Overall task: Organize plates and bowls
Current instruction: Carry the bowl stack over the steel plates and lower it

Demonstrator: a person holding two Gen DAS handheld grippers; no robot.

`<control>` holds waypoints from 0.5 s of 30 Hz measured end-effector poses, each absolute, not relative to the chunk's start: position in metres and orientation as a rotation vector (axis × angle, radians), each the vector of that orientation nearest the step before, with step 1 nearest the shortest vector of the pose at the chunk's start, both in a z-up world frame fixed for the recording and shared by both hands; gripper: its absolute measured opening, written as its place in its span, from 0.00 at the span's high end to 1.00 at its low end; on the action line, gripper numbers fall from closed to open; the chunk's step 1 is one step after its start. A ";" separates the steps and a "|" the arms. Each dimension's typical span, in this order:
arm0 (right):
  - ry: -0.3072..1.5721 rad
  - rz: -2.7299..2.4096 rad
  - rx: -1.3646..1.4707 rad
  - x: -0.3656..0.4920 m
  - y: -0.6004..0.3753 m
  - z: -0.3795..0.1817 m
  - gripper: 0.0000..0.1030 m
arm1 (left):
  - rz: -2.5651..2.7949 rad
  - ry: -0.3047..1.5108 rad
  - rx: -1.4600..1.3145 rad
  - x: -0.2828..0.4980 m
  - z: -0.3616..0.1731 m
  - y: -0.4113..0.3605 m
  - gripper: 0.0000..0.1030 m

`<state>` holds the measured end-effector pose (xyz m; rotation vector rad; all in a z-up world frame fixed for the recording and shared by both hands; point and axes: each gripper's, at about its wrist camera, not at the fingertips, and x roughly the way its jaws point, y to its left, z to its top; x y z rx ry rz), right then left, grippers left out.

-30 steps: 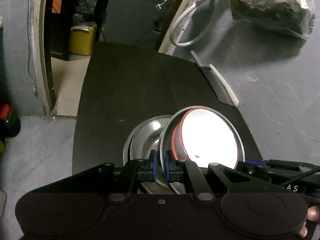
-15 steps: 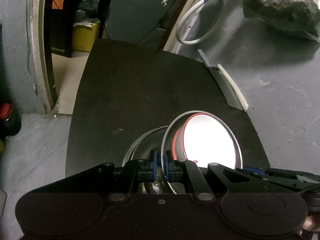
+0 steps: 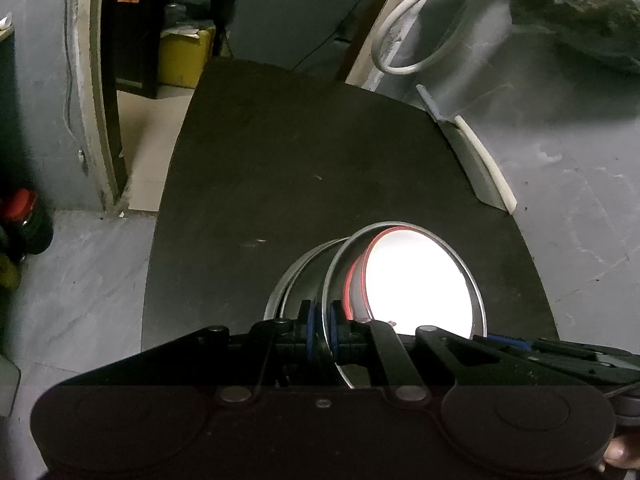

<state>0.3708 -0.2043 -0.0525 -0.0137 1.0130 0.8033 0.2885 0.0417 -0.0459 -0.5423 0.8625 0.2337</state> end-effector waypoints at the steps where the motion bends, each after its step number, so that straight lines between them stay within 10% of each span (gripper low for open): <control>1: 1.016 0.804 -0.014 0.371 -0.204 -0.053 0.81 | 0.235 0.863 -0.545 0.289 -0.046 0.042 0.93; 15: 1.013 0.806 -0.009 0.369 -0.201 -0.054 0.81 | 0.247 0.854 -0.577 0.285 -0.051 0.046 0.93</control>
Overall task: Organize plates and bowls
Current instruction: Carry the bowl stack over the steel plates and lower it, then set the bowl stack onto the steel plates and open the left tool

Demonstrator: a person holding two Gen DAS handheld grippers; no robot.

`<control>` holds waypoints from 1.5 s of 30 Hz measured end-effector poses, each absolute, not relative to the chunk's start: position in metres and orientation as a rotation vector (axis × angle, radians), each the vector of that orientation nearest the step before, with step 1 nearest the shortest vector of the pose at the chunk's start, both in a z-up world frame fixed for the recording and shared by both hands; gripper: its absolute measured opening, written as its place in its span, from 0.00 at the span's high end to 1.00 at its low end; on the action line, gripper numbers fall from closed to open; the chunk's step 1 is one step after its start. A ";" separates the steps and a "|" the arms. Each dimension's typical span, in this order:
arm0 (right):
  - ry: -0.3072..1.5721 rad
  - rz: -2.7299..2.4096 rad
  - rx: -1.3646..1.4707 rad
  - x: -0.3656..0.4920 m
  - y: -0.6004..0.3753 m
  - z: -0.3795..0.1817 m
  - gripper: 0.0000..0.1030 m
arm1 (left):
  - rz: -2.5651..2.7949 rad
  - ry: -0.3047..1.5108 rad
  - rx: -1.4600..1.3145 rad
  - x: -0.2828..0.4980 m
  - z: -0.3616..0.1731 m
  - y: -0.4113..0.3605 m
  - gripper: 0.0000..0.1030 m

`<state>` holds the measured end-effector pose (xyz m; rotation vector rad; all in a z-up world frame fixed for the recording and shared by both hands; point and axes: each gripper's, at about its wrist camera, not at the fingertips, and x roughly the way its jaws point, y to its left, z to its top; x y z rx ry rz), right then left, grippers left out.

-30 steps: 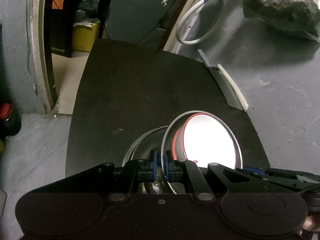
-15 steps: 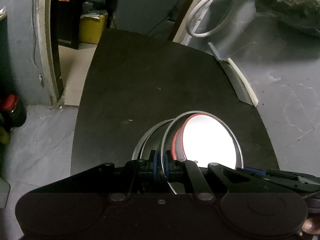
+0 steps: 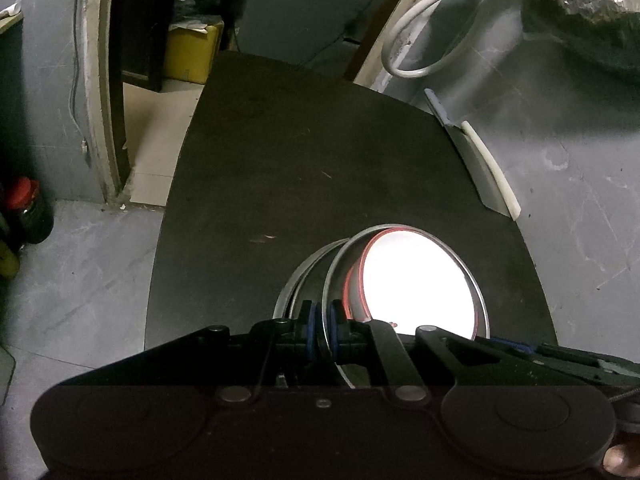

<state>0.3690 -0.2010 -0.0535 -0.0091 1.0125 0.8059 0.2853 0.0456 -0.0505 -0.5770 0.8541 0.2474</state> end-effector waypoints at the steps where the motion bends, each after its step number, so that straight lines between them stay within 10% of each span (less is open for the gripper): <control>1: 1.011 0.804 -0.012 0.368 -0.201 -0.054 0.80 | 0.247 0.853 -0.578 0.285 -0.051 0.046 0.93; 27: 0.888 0.705 -0.160 0.335 -0.186 -0.041 0.77 | 0.315 0.817 -0.506 0.271 -0.045 0.034 0.71; 37: 0.859 0.679 -0.144 0.334 -0.192 -0.039 0.66 | 0.358 0.808 -0.479 0.262 -0.036 0.032 0.46; 45: 0.833 0.670 -0.112 0.332 -0.201 -0.037 0.33 | 0.389 0.777 -0.457 0.251 -0.024 0.029 0.26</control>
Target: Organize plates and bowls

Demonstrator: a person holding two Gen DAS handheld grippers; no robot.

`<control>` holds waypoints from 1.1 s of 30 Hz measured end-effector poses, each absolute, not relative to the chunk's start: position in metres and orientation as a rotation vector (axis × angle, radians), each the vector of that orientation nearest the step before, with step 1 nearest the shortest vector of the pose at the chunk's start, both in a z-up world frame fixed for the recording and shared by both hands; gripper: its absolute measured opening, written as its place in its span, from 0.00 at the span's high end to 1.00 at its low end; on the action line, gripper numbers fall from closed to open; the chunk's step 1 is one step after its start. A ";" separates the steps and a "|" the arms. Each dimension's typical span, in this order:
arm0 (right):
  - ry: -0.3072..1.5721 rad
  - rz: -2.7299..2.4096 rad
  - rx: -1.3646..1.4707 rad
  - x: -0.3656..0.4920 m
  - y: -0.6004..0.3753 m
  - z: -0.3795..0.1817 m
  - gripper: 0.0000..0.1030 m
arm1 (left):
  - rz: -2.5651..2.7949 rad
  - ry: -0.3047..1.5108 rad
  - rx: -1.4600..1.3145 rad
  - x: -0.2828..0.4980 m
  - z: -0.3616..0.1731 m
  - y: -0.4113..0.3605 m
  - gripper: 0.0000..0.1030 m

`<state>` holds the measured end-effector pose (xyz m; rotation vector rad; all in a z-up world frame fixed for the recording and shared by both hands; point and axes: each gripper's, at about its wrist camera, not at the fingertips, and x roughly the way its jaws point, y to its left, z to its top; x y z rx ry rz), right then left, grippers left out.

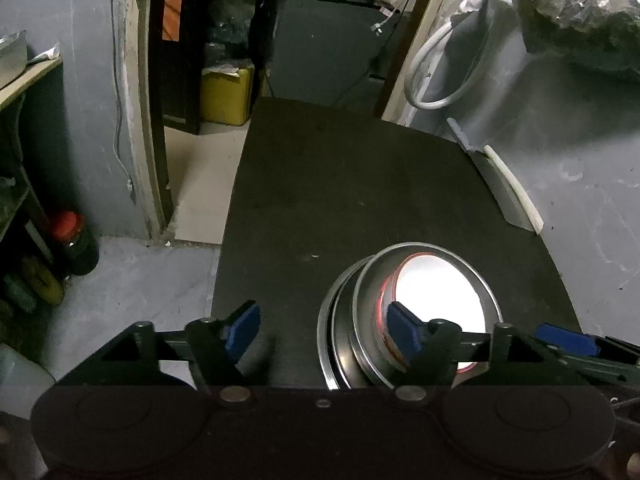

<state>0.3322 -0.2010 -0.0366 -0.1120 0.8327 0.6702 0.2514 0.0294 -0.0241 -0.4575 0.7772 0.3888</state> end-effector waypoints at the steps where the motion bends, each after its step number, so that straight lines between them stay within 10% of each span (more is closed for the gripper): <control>1: 0.828 0.671 -0.112 0.331 -0.202 -0.036 0.32 | 0.388 0.771 -0.456 0.250 -0.022 0.028 0.24; 33: 0.659 0.679 -0.021 0.302 -0.255 0.008 0.00 | 0.451 0.578 -0.413 0.190 0.024 -0.019 0.01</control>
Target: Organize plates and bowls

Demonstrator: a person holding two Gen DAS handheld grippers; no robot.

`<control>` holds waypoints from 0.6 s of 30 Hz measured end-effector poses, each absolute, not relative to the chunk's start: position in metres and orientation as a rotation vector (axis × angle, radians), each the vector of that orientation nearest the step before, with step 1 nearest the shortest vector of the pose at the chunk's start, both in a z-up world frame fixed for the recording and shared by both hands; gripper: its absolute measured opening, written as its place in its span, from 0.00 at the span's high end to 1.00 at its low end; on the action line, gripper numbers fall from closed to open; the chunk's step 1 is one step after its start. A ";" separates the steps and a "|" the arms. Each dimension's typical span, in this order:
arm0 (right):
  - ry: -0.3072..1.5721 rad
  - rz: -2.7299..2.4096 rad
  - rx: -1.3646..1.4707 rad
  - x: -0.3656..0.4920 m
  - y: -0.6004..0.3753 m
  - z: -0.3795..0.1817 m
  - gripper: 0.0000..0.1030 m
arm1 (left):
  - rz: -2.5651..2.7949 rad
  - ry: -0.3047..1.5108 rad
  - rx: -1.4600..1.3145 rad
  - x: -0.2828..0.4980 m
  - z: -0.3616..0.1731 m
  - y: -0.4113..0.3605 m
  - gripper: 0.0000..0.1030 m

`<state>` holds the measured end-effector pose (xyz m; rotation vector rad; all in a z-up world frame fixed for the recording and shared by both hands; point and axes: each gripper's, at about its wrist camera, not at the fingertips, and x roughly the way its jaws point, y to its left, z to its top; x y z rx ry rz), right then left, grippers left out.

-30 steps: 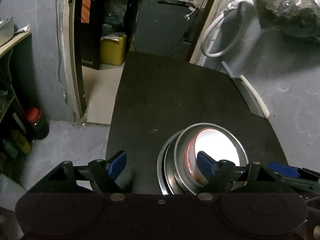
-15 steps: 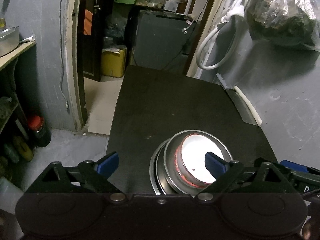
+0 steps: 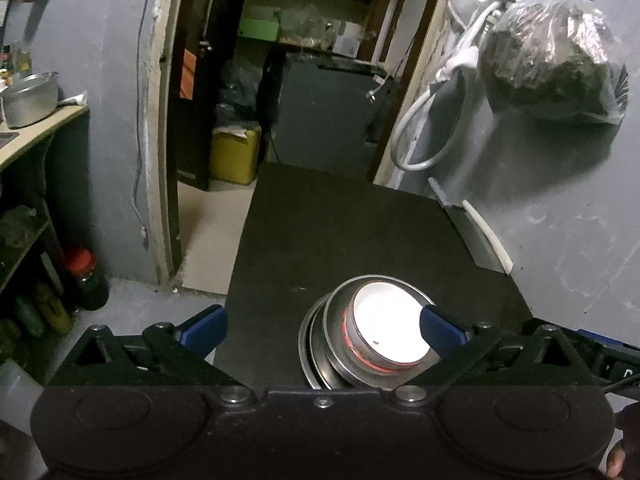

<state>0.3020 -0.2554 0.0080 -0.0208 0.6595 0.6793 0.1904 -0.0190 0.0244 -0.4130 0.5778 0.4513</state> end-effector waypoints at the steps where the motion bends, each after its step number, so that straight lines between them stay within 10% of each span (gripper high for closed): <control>1: 0.654 0.680 -0.018 0.300 -0.258 0.009 0.00 | 0.457 0.569 -0.410 0.186 0.026 -0.022 0.01; 18: 0.577 0.710 0.052 0.264 -0.299 0.021 0.00 | 0.481 0.491 -0.374 0.141 0.040 -0.060 0.01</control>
